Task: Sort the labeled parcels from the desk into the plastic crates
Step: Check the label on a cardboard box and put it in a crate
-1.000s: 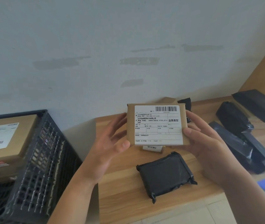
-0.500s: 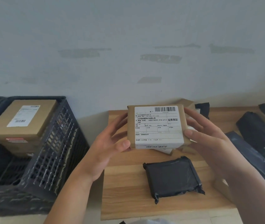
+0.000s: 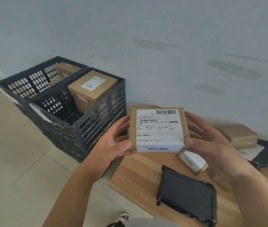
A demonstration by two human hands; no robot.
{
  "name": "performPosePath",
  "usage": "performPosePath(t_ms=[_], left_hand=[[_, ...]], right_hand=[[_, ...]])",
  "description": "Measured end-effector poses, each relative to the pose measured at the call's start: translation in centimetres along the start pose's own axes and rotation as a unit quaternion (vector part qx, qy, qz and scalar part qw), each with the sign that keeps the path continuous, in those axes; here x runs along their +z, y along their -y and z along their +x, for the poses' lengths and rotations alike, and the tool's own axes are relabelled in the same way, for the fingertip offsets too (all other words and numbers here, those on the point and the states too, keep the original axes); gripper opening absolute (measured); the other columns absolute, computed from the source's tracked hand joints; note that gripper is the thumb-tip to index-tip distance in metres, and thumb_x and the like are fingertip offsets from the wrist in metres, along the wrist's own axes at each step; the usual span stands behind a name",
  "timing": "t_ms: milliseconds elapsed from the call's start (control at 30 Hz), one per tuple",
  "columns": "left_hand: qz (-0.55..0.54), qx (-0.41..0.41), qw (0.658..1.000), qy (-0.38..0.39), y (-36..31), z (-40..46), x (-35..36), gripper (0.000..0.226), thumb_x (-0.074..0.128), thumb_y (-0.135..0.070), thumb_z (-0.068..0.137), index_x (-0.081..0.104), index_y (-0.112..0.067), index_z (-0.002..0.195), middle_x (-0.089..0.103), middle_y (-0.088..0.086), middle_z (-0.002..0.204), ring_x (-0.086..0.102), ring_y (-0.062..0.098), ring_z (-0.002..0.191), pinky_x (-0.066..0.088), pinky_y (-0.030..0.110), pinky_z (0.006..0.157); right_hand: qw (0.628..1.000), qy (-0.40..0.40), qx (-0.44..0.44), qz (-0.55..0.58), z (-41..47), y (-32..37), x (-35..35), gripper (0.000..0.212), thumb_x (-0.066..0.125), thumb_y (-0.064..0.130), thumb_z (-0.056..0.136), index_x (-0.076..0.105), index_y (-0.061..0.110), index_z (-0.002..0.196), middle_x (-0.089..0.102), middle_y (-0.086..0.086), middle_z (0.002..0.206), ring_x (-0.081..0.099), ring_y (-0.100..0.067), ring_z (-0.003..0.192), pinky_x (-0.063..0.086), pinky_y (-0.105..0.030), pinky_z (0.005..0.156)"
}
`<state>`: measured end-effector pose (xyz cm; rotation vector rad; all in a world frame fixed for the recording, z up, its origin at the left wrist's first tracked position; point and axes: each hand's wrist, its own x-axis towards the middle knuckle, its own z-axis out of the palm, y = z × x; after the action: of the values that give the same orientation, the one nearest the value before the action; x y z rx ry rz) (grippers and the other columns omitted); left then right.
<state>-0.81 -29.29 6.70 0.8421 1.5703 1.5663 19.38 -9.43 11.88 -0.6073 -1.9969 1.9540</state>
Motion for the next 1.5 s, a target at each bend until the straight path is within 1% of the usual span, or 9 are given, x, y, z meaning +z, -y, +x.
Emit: performPosePath(t_ms=[133,300,400,533,800,1000,1133,1267,1500], left_hand=[[0.006,-0.007,0.997,-0.075,0.7,-6.0,0.8,0.063,0.068,-0.026,0.097,0.042,-0.051,0.149,0.055,-0.015,0.149,0.061,0.014,0.131,0.06,0.045,0.096],[-0.004,0.003,0.985,-0.17,1.0,-13.2,2.9,0.066,0.07,-0.042,0.081,0.05,-0.056,0.142,0.058,-0.018,0.145,0.062,0.017,0.13,0.06,0.042,0.094],[0.007,-0.009,0.975,-0.221,2.0,-17.0,4.6,0.073,0.069,-0.047,0.078,0.046,-0.054,0.146,0.055,-0.02,0.148,0.06,0.017,0.133,0.059,0.043,0.097],[-0.002,-0.036,0.957,-0.287,3.1,-21.9,6.8,0.078,0.07,-0.049,0.075,0.044,-0.051,0.149,0.054,-0.018,0.15,0.058,0.018,0.134,0.054,0.052,0.105],[-0.016,-0.035,0.929,-0.369,3.5,-28.7,7.9,0.072,0.073,-0.041,0.072,0.052,-0.06,0.138,0.06,-0.013,0.146,0.059,0.022,0.134,0.047,0.054,0.111],[-0.034,-0.036,0.924,-0.38,3.5,-32.7,4.6,0.08,0.07,-0.033,0.078,0.042,-0.047,0.152,0.058,-0.003,0.149,0.059,0.026,0.134,0.04,0.057,0.116],[-0.032,-0.037,0.916,-0.399,3.6,-35.9,0.4,0.08,0.069,-0.033,0.077,0.043,-0.048,0.151,0.058,-0.004,0.15,0.059,0.026,0.134,0.041,0.057,0.115],[-0.022,-0.039,0.903,-0.427,3.7,-40.1,-4.9,0.078,0.067,-0.022,0.08,0.044,-0.05,0.149,0.062,-0.008,0.145,0.061,0.021,0.131,0.044,0.055,0.113],[-0.02,-0.019,0.911,-0.411,3.2,-44.5,-14.6,0.077,0.067,-0.019,0.079,0.046,-0.05,0.147,0.062,-0.007,0.144,0.061,0.022,0.13,0.045,0.051,0.111]], right_hand=[[0.995,0.102,0.006,-0.007,0.3,-0.7,1.1,0.076,0.082,0.034,0.073,0.054,0.05,0.142,0.064,0.011,0.142,0.063,-0.016,0.129,0.046,-0.056,0.108],[0.979,0.204,0.0,0.003,-0.9,-2.2,3.0,0.069,0.078,0.037,0.079,0.054,0.049,0.143,0.062,0.009,0.144,0.062,-0.021,0.13,0.048,-0.06,0.107],[0.971,0.24,0.007,0.018,-2.2,-3.7,4.4,0.089,0.09,0.062,0.058,0.057,0.049,0.14,0.063,0.009,0.142,0.062,-0.022,0.13,0.049,-0.058,0.105],[0.953,0.301,0.023,0.032,-4.0,-5.7,6.4,0.098,0.093,0.068,0.048,0.058,0.051,0.138,0.063,0.01,0.142,0.062,-0.022,0.129,0.048,-0.059,0.107],[0.926,0.376,0.002,0.023,-6.2,-5.7,11.1,0.068,0.083,0.037,0.076,0.058,0.047,0.138,0.065,0.009,0.138,0.063,-0.018,0.128,0.048,-0.057,0.107],[0.916,0.4,0.005,0.035,-6.5,-5.4,16.4,0.065,0.071,0.016,0.082,0.058,0.04,0.141,0.066,0.006,0.138,0.064,-0.019,0.127,0.049,-0.05,0.104],[0.913,0.408,0.009,0.024,-6.3,-4.7,22.5,0.064,0.071,0.015,0.078,0.061,0.039,0.137,0.069,0.006,0.133,0.067,-0.019,0.122,0.053,-0.042,0.096],[0.916,0.402,0.012,0.015,-6.6,-4.0,30.0,0.06,0.069,0.016,0.08,0.061,0.035,0.136,0.07,0.005,0.13,0.07,-0.023,0.116,0.058,-0.052,0.096],[0.917,0.398,0.02,0.029,-6.2,-2.4,40.4,0.051,0.069,0.014,0.085,0.066,0.041,0.129,0.072,0.004,0.127,0.072,-0.029,0.113,0.061,-0.044,0.088]])
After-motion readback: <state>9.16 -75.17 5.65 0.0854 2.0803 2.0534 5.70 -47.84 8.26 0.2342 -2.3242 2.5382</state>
